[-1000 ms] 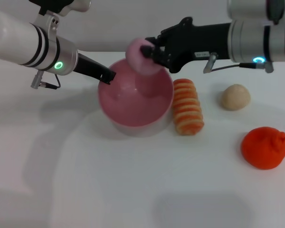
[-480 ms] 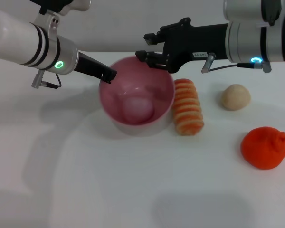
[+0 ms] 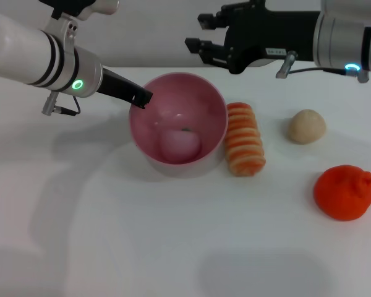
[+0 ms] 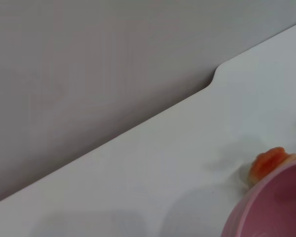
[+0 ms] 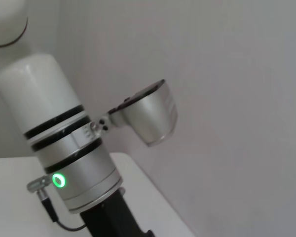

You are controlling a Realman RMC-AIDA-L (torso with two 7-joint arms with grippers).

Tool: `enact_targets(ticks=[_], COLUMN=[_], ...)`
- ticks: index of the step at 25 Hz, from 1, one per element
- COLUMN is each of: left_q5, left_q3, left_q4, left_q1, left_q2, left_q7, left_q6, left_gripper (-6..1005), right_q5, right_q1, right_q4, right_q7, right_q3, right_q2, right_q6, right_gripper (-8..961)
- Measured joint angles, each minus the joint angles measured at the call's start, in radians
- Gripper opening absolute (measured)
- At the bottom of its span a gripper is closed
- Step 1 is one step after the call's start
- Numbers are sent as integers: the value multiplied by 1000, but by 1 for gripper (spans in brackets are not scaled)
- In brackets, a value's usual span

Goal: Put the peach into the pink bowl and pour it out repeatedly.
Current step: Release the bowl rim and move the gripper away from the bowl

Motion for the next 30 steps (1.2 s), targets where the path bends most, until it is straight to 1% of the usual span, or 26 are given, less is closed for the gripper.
enact_targets(ticks=[4, 9, 13, 17, 24, 30], left_q5=[0, -2, -9, -10, -11, -11], left_q3=[0, 0, 0, 0, 0, -3], left_q4=[-3, -6, -6, -7, -7, -7], left_q1=[2, 5, 7, 7, 7, 6], left_q2=[0, 0, 0, 0, 0, 0], left_q7=[0, 0, 0, 0, 0, 0], left_q6=[-4, -12, -18, -19, -19, -19], left_gripper=[44, 45, 44, 44, 44, 44], right_q5=[60, 212, 385, 606, 872, 1058], right_q1=[-16, -56, -99, -127, -140, -141], right_q4=[-4, 2, 27, 82, 181, 256], right_q7=[-72, -225, -396, -583, -816, -965], right_q3=[6, 8, 10, 21, 43, 58], right_q2=[1, 1, 1, 0, 0, -1], right_q6=[25, 62, 101, 112, 113, 97], right_gripper=[408, 408, 408, 407, 407, 407])
